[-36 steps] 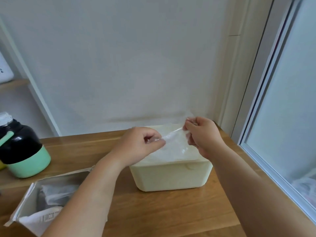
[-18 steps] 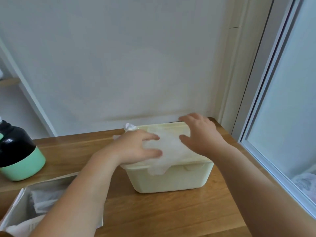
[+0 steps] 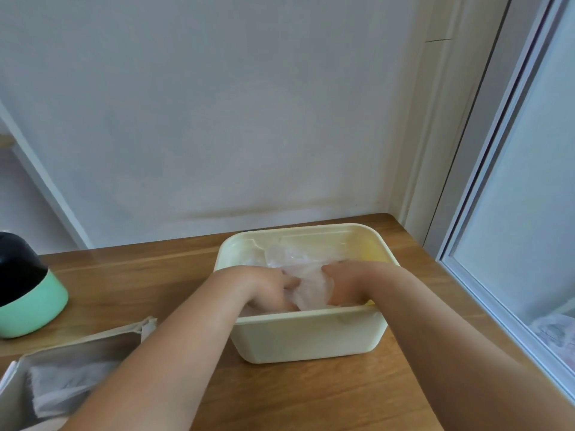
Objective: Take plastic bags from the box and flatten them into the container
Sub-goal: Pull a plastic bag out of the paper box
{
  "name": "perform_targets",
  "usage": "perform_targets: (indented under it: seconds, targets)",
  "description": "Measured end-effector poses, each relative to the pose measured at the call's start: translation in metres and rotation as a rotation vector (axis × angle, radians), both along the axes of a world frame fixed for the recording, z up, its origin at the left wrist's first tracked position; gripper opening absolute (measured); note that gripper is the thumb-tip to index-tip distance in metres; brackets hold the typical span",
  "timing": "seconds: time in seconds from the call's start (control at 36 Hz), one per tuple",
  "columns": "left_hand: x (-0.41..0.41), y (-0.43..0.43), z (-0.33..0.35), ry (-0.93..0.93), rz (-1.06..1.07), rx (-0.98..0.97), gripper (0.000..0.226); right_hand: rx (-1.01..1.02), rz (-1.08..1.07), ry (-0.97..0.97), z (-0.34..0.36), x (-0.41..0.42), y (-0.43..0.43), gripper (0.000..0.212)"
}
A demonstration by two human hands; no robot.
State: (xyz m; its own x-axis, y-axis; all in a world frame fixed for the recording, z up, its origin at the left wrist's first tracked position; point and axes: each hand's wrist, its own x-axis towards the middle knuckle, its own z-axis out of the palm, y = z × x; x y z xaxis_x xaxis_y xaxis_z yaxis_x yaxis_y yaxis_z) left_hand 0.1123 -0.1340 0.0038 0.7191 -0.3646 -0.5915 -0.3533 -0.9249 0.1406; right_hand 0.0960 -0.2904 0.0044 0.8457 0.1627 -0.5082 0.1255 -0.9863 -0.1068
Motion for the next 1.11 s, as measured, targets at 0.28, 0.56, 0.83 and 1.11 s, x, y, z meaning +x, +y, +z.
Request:
perform_targets:
  seconds: [0.28, 0.56, 0.83, 1.11]
  targets:
    - [-0.018, 0.029, 0.020, -0.286, 0.211, -0.452, 0.049, 0.355, -0.203, -0.281, 0.016, -0.018, -0.009, 0.069]
    - [-0.084, 0.095, 0.033, -0.566, 0.413, -0.886, 0.014, 0.745, -0.250, -0.786, 0.038, -0.069, 0.045, 0.030]
    - [-0.138, 0.187, 0.010, -0.583, 0.554, -0.426, 0.028, 0.944, -0.034, -0.586, 0.001, -0.097, 0.167, 0.024]
    - [-0.141, 0.203, -0.001, -0.443, 0.436, -0.230, 0.023, 0.854, -0.056, -0.465, -0.042, -0.094, 0.202, 0.041]
